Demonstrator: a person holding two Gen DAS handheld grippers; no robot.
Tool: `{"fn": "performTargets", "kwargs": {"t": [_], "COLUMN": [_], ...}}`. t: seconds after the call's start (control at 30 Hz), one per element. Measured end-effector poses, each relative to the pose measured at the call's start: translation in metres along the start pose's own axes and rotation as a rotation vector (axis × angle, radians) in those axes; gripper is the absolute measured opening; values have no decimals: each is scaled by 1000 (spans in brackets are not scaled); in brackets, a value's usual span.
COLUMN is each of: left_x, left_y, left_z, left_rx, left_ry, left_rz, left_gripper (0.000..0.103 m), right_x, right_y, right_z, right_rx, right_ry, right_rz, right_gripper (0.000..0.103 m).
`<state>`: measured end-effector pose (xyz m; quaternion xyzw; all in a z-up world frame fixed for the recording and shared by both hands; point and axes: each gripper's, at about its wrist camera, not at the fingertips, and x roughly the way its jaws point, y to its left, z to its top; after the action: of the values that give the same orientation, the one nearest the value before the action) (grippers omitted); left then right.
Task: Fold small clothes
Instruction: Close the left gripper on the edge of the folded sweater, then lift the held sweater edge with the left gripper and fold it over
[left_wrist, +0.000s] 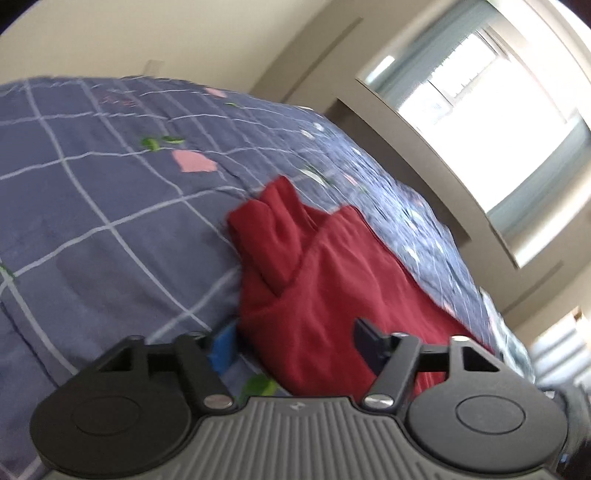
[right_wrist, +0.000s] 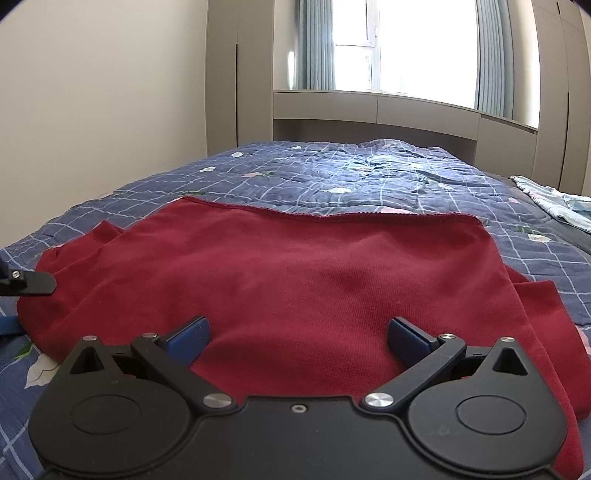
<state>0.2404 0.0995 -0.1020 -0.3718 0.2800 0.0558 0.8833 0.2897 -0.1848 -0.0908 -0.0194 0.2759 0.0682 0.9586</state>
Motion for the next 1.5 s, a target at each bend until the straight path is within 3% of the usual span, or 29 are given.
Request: {"fn": "performTargets", "kwargs": {"t": [0.23, 0.27, 0.3, 0.33, 0.47, 0.63, 0.73, 0.87, 1.03, 1.3, 1.5], "left_x": [19, 19, 18, 19, 19, 20, 21, 19, 10, 10, 14], "left_y": [-9, -12, -13, -14, -11, -7, -6, -15, -54, -155, -232], "left_z": [7, 7, 5, 5, 7, 9, 12, 15, 29, 36, 0], "left_rx": [54, 65, 77, 86, 65, 23, 25, 70, 234, 458, 613], "left_ry": [0, -3, -4, 4, 17, 30, 34, 18, 5, 25, 68], "left_rz": [54, 72, 93, 109, 90, 71, 55, 12, -81, -219, -347], "left_gripper": [65, 60, 41, 28, 26, 31, 19, 16, 15, 15, 15], "right_x": [-1, -1, -1, -1, -1, -1, -1, -1, -16, -69, -119], "right_y": [-2, -2, -2, -2, -2, -1, -1, -2, -36, -93, -119], "right_z": [0, 0, 0, 0, 0, 0, 0, 1, 11, 3, -38], "right_rx": [5, 5, 5, 4, 5, 2, -2, 4, 126, -12, -67], "right_ry": [1, 0, 0, 0, 1, 0, 2, 6, -33, -71, -39], "right_rz": [4, 5, 4, 4, 5, 3, 0, 3, 81, -54, -211], "right_gripper": [103, 103, 103, 103, 103, 103, 103, 103, 102, 102, 102]}}
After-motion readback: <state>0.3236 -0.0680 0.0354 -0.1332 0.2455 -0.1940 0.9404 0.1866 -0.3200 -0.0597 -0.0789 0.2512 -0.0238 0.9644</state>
